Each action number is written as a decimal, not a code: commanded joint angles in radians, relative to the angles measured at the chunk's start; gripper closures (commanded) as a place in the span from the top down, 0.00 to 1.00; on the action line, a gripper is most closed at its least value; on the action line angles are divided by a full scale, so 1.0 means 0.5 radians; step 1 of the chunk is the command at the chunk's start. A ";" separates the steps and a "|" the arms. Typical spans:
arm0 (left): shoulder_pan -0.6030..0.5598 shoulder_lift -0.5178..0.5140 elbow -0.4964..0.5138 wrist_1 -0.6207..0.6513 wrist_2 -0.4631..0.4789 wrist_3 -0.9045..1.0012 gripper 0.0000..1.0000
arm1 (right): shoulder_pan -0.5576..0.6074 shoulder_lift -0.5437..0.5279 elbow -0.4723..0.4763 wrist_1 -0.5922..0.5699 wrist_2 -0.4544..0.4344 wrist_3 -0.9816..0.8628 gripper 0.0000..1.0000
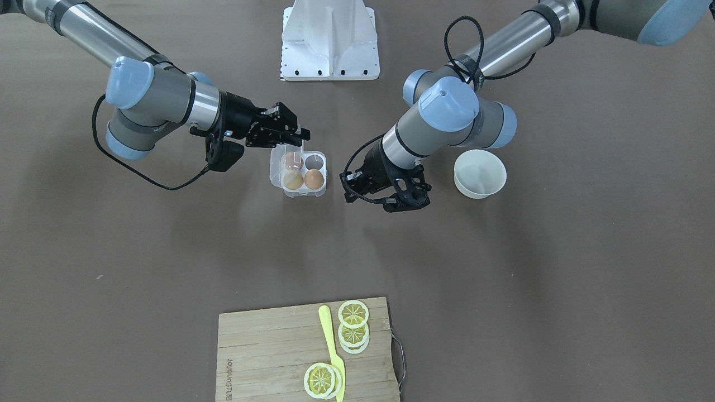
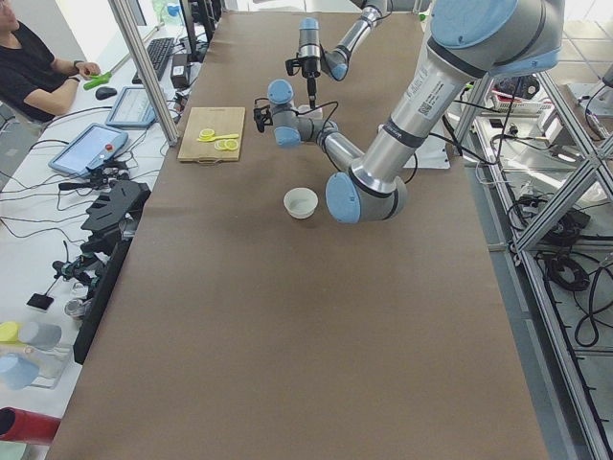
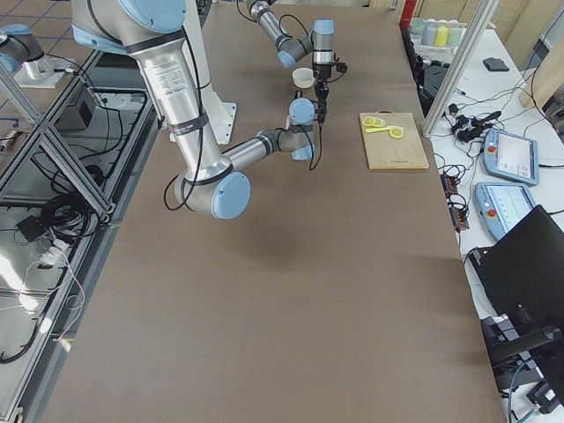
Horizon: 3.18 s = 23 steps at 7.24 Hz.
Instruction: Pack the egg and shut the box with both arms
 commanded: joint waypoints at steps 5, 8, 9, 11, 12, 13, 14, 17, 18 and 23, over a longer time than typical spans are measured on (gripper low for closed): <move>-0.001 0.046 -0.026 0.004 -0.012 -0.006 0.00 | -0.265 0.106 0.055 -0.190 -0.361 0.008 1.00; -0.001 0.046 -0.023 0.004 -0.012 -0.003 0.00 | -0.265 0.106 0.175 -0.328 -0.357 0.017 1.00; -0.001 0.046 -0.023 0.004 -0.012 -0.003 0.00 | -0.265 0.106 0.178 -0.329 -0.357 0.017 1.00; 0.024 0.046 -0.026 0.004 -0.012 -0.021 0.00 | -0.262 0.097 0.178 -0.326 -0.354 0.017 1.00; 0.045 0.043 -0.026 0.014 -0.012 -0.031 0.00 | -0.220 0.094 0.181 -0.325 -0.342 0.014 1.00; 0.136 0.046 -0.023 0.014 -0.005 -0.058 0.00 | -0.168 0.088 0.178 -0.325 -0.321 0.014 1.00; 0.195 0.046 -0.014 0.017 0.046 -0.058 0.00 | -0.121 0.085 0.178 -0.325 -0.269 0.014 1.00; 0.242 0.061 -0.029 0.023 0.099 -0.058 0.00 | -0.103 0.100 0.175 -0.332 -0.256 0.017 1.00; 0.229 0.162 -0.124 0.020 0.062 -0.058 0.00 | -0.106 0.103 0.166 -0.344 -0.265 0.017 1.00; 0.125 0.203 -0.168 0.020 -0.070 -0.049 0.00 | -0.002 0.021 0.193 -0.393 -0.211 0.011 1.00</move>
